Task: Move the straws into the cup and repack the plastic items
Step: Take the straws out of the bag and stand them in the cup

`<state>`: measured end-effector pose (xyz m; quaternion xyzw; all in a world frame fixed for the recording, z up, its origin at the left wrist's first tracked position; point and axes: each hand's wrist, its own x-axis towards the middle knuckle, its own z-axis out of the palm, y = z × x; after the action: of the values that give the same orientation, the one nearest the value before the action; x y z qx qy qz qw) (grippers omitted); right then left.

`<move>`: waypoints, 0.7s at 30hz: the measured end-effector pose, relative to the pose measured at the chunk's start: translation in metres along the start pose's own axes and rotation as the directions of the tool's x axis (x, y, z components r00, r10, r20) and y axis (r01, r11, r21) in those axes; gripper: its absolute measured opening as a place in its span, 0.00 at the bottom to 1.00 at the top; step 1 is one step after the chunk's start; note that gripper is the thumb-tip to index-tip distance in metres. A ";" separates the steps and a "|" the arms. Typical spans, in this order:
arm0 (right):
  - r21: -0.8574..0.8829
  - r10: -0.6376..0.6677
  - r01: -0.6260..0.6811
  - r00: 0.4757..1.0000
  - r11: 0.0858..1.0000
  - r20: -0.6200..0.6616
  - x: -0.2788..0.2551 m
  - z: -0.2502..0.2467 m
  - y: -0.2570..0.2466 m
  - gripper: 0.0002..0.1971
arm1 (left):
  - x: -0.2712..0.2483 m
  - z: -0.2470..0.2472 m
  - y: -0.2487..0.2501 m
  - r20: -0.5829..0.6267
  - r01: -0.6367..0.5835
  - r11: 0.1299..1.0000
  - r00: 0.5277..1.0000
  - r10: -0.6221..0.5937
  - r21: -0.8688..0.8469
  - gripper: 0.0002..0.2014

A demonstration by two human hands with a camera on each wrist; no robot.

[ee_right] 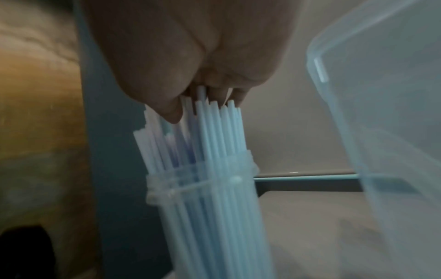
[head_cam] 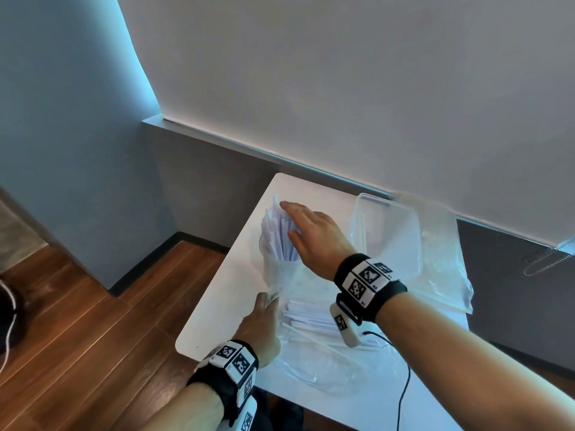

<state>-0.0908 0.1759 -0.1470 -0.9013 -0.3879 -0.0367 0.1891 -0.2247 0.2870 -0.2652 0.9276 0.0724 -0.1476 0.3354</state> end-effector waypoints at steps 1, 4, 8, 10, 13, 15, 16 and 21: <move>0.051 0.016 -0.015 0.999 0.999 -0.032 0.000 -0.003 -0.002 0.30 | -0.001 -0.001 0.000 -0.002 0.002 1.000 1.000 -0.002 -0.001 0.42; 0.107 -0.034 0.051 0.987 0.993 -0.155 0.005 -0.013 -0.013 0.40 | -0.001 0.000 -0.002 -0.001 0.014 1.000 1.000 -0.014 0.010 0.42; -0.158 -0.105 0.119 0.990 0.980 0.094 0.005 -0.010 -0.018 0.36 | 0.000 -0.002 0.000 0.008 0.010 1.000 1.000 -0.010 0.007 0.42; -0.277 -0.067 0.122 0.978 0.953 0.198 -0.001 0.001 -0.014 0.32 | -0.001 -0.004 0.002 0.012 0.021 1.000 1.000 -0.021 0.008 0.41; -0.201 -0.107 0.103 0.994 0.974 -0.008 -0.013 -0.004 -0.020 0.29 | -0.001 -0.005 0.005 0.009 0.036 0.999 0.999 -0.037 0.018 0.40; -0.107 -0.208 0.188 0.951 0.976 -0.227 -0.029 -0.008 -0.030 0.21 | -0.002 -0.006 0.006 0.010 0.044 0.998 0.999 -0.044 0.035 0.37; -0.061 -0.240 0.232 0.934 0.971 -0.264 -0.043 -0.004 -0.032 0.19 | -0.003 -0.006 0.007 0.008 0.042 0.998 0.999 -0.043 0.040 0.35; -0.125 0.170 -0.130 0.903 0.984 0.395 -0.114 0.041 -0.022 0.17 | 0.001 -0.005 0.007 0.009 0.041 0.999 0.999 -0.041 0.015 0.36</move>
<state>-0.1893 0.1274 -0.2023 -0.9247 -0.3457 0.1462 0.0638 -0.2214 0.2849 -0.2575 0.9276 0.0886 -0.1594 0.3259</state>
